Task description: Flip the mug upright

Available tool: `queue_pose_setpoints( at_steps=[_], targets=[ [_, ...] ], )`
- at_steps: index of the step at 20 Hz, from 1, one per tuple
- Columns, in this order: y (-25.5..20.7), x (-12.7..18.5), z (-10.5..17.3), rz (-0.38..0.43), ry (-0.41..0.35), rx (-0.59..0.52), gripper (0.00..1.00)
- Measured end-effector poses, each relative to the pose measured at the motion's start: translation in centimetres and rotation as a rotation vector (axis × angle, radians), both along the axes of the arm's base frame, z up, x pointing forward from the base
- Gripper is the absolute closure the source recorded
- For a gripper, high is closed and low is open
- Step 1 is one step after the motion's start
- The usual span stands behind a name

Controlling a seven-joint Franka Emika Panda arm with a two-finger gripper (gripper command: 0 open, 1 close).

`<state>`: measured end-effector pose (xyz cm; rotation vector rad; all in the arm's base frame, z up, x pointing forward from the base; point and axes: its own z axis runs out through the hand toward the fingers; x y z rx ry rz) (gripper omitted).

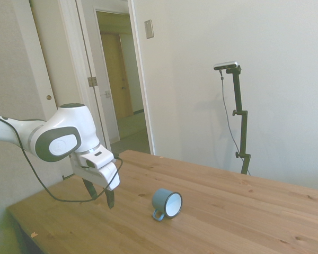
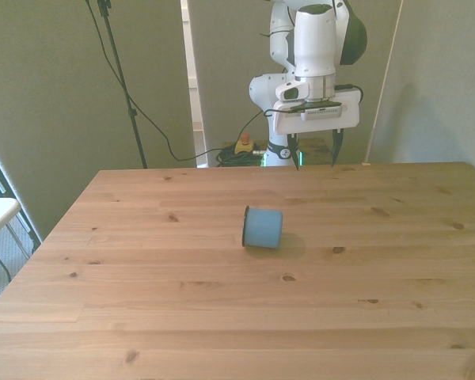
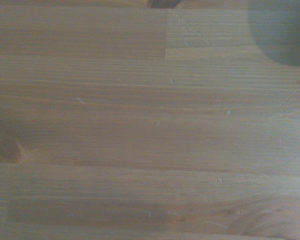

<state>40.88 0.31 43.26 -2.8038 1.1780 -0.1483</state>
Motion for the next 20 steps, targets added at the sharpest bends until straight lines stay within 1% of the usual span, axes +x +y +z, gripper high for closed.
queue_pose_setpoints(
  at_steps=[4, 8, 11, 16, 18, 20],
  targets=[
    [-0.3, 0.3, -0.2, -0.016, 0.006, 0.006, 0.0],
    [-2.4, 2.2, 1.0, -0.034, -0.014, 0.033, 0.0],
    [-6.3, 3.1, 2.8, -0.044, -0.033, 0.063, 0.0],
    [-14.6, 3.1, 5.7, -0.067, -0.086, 0.123, 0.0],
    [-16.7, 3.6, 6.0, -0.055, -0.099, 0.16, 0.0],
    [-17.7, 4.8, 5.5, -0.022, -0.096, 0.201, 0.0]
  ],
)
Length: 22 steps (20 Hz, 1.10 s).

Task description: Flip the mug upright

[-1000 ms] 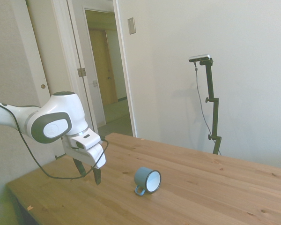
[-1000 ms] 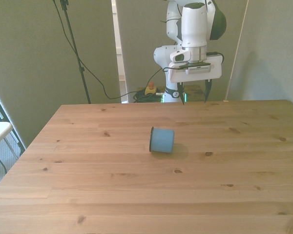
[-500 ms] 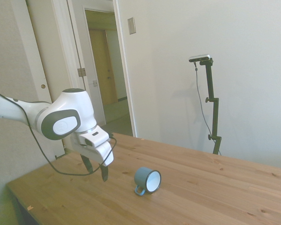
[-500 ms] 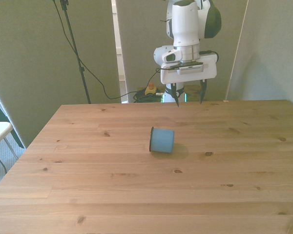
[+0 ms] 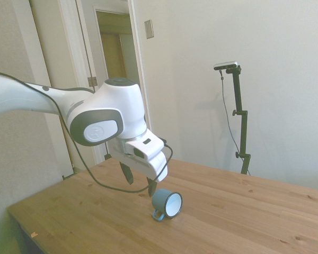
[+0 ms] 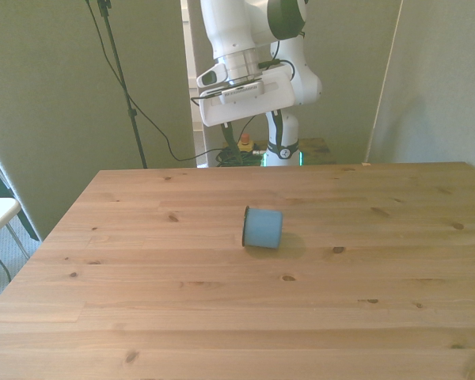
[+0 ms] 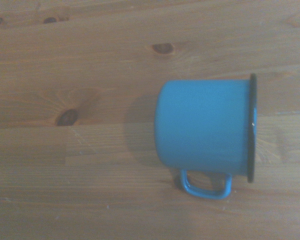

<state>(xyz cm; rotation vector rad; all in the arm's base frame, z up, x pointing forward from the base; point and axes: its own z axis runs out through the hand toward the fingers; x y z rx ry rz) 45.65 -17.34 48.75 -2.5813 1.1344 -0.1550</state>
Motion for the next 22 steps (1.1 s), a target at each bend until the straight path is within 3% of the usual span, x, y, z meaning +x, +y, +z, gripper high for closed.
queue_pose_setpoints(
  at_steps=[1, 5, 11, 22],
  targets=[
    [-0.4, 2.5, -1.9, 0.04, 0.035, 0.006, 0.0],
    [-1.2, 3.3, -1.2, 0.053, 0.007, 0.032, 0.0],
    [-8.1, 5.1, -1.6, 0.027, -0.01, 0.109, 0.0],
    [-11.6, 9.4, -9.0, 0.124, 0.018, 0.385, 0.0]
  ],
)
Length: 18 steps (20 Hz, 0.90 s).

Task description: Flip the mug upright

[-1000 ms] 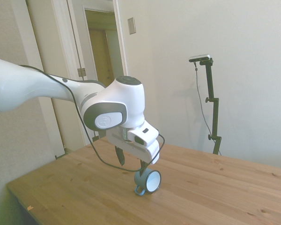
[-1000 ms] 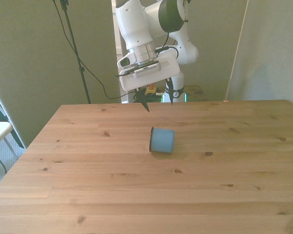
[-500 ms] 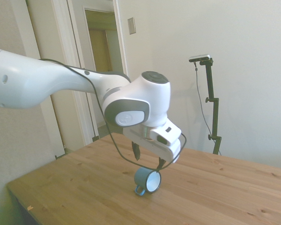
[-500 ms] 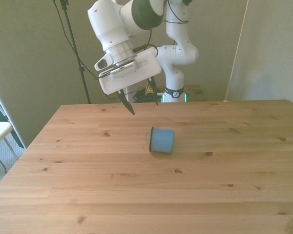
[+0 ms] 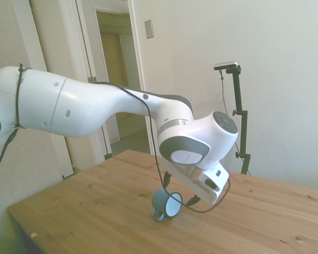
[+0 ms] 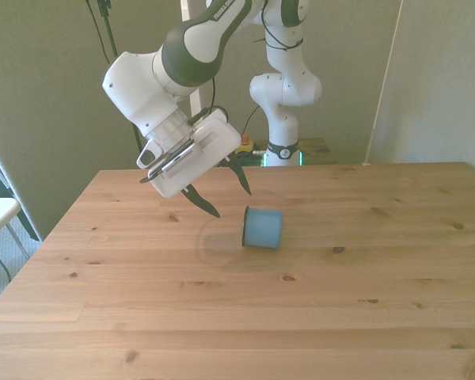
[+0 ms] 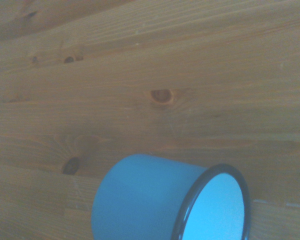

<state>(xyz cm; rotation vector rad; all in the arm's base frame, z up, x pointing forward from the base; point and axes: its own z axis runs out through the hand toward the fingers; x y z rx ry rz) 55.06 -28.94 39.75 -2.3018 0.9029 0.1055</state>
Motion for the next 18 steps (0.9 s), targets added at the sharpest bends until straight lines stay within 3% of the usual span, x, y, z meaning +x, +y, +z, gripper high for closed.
queue_pose_setpoints(
  at_steps=[6, 18],
  targets=[
    [2.0, 1.1, -1.6, 0.039, 0.006, 0.117, 0.0],
    [4.0, 1.9, -4.3, 0.068, 0.032, 0.226, 0.0]
  ],
)
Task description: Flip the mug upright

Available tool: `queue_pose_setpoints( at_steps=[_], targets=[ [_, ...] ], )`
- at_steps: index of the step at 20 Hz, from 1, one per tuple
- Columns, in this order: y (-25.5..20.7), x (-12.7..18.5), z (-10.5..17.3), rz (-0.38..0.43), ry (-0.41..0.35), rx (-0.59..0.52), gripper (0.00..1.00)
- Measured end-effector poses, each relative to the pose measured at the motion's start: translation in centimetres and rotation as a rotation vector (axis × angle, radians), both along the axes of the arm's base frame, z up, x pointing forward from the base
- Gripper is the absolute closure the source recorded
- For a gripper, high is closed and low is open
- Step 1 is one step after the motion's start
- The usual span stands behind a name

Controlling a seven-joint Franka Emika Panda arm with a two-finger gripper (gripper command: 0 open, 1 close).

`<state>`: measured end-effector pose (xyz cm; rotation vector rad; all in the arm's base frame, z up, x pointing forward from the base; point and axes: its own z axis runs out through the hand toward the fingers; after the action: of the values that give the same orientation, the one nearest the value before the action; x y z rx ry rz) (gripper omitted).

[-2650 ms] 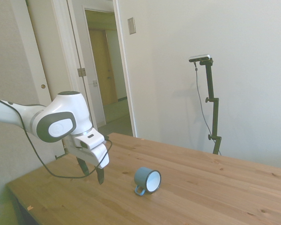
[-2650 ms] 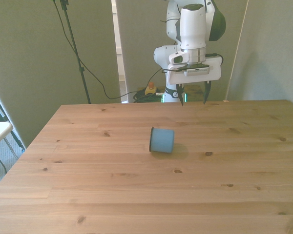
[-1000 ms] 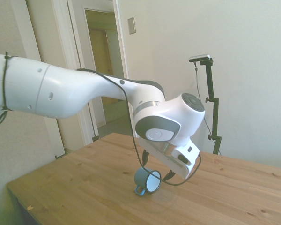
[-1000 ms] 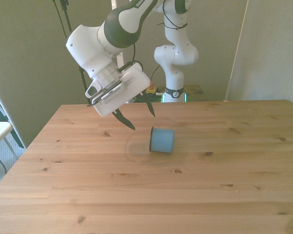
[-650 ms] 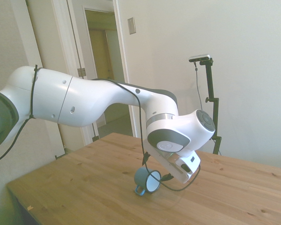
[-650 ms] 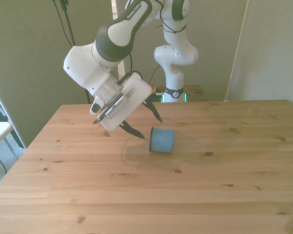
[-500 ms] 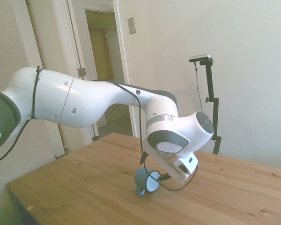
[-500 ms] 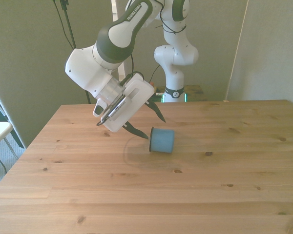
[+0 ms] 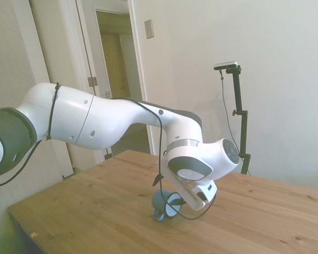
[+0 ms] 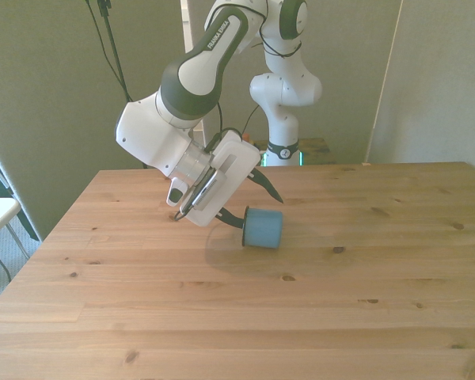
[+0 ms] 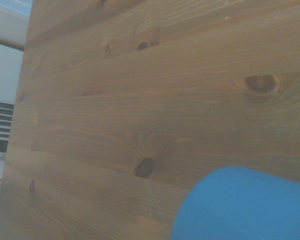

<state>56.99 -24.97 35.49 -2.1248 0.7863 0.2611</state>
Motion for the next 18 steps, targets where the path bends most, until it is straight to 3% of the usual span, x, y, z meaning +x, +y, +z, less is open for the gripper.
queue_pose_setpoints(
  at_steps=[4, 5, 18],
  targets=[
    [-0.9, 0.0, -0.7, 0.004, -0.002, 0.043, 0.0],
    [-1.0, 0.0, -0.9, 0.007, -0.003, 0.048, 1.0],
    [0.8, 0.9, -1.4, 0.044, -0.01, 0.065, 1.0]
  ],
)
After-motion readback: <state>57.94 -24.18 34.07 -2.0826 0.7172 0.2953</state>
